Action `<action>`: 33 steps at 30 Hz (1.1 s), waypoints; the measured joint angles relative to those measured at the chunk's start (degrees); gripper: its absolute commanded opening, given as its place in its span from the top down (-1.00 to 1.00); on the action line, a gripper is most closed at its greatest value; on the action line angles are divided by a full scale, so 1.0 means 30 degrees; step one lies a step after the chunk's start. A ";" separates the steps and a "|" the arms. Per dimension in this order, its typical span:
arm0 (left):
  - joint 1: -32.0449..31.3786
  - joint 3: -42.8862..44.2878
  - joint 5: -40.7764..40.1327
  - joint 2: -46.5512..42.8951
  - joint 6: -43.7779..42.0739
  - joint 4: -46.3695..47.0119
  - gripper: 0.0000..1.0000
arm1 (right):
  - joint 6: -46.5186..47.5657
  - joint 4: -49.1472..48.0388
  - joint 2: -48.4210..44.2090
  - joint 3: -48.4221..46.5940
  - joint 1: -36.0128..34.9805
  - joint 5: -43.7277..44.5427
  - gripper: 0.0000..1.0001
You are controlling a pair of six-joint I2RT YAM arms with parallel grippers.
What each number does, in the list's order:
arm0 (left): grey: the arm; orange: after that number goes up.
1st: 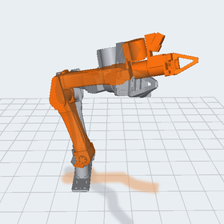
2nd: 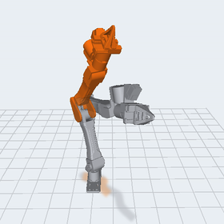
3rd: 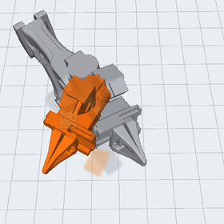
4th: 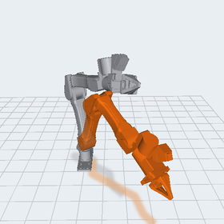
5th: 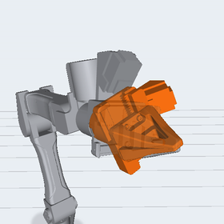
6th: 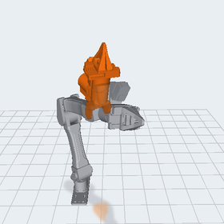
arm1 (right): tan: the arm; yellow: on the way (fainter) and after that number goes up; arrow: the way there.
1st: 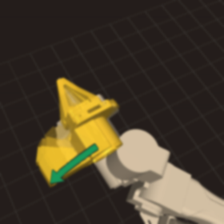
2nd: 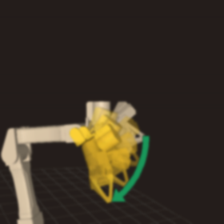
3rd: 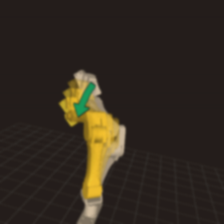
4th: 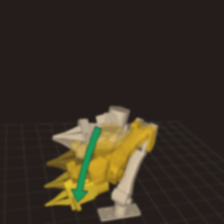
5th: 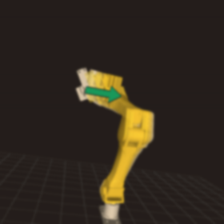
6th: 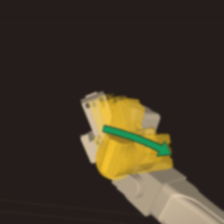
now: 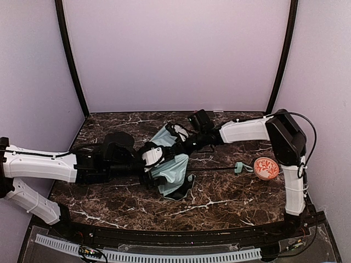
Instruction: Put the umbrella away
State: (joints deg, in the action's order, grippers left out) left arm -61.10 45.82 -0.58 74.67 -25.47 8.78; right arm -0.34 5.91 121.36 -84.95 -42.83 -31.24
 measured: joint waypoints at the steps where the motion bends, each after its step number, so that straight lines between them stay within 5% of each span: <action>1: 0.0000 0.0000 0.0175 0.0146 -0.0168 0.0306 -0.71 | 0.0000 0.0095 -0.0131 0.0000 0.0000 0.0000 -0.32; 5: 0.0000 0.0000 0.0313 0.0474 -0.0852 0.1071 -0.32 | 0.0051 0.0976 -0.0823 -0.0277 0.0007 0.0146 -0.53; 10: -0.0007 -0.0299 0.0284 0.0328 -0.1588 0.0947 -0.20 | 0.0991 0.3657 -0.2484 -0.0903 0.0408 0.1180 -0.64; 16: -0.0051 -0.1311 0.1231 -0.0015 -0.1770 -0.0189 -0.20 | 0.3257 0.8386 -0.4736 -0.0882 0.1566 0.3439 -0.63; 25: -0.0066 -0.1683 0.3118 0.0000 -0.1268 -0.1421 -0.31 | 0.5785 1.1876 -0.2222 0.0947 0.1559 0.5435 -0.49; 27: -0.0066 -0.1676 0.3286 0.0000 -0.1231 -0.1778 -0.50 | 0.6178 1.1956 -0.1741 0.1027 0.1552 0.5683 -0.31; 30: -0.0066 -0.1661 0.3424 -0.0109 -0.1253 -0.2382 -0.82 | 0.6448 1.1621 -0.1821 0.1348 0.1508 0.5843 0.35; 33: -0.0066 -0.1508 0.3592 -0.0860 -0.1304 -0.3614 -0.97 | 0.6819 1.0885 -0.2106 0.1982 0.1319 0.6382 0.78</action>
State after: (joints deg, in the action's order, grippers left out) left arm -61.30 41.30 10.20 72.10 -29.39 -2.07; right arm 20.12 38.57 115.04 -79.00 -38.87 -12.10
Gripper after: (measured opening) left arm 0.922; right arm 0.288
